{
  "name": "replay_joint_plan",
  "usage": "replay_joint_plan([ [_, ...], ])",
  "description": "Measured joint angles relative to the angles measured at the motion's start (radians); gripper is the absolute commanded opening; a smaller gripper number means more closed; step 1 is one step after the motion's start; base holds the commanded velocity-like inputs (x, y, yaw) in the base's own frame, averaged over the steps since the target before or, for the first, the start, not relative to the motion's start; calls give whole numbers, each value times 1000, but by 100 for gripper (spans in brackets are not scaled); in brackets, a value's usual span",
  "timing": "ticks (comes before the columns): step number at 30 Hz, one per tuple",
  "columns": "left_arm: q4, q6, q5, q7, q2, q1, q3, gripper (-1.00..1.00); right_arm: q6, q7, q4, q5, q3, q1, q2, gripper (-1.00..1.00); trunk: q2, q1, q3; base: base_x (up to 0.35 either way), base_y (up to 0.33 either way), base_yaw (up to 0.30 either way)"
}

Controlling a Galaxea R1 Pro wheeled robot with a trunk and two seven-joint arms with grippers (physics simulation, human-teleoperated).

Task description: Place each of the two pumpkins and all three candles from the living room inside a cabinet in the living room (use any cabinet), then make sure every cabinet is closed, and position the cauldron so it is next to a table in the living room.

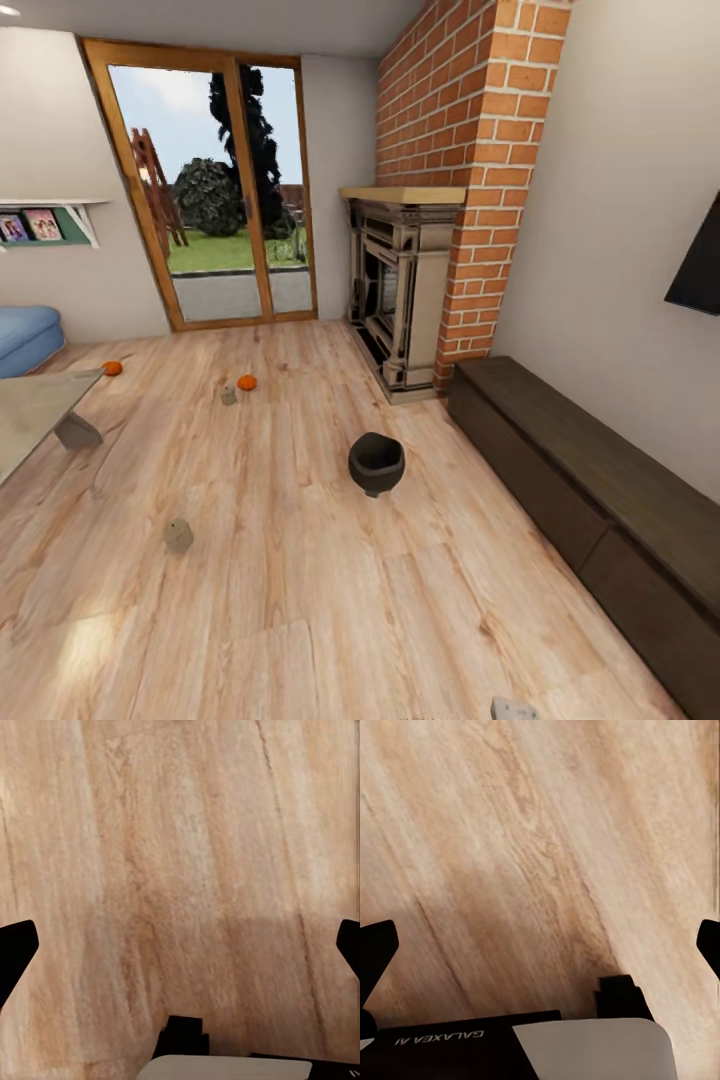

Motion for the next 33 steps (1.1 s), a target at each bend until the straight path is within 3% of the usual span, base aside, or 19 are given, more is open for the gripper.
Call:
replay_joint_plan([
  [33, 0, -1, 0, 0, -1, 0, -1, 100, -7, -4, 1, 0, -2, 0, -6, 100, 0, 0, 0, 0, 3, -283],
])
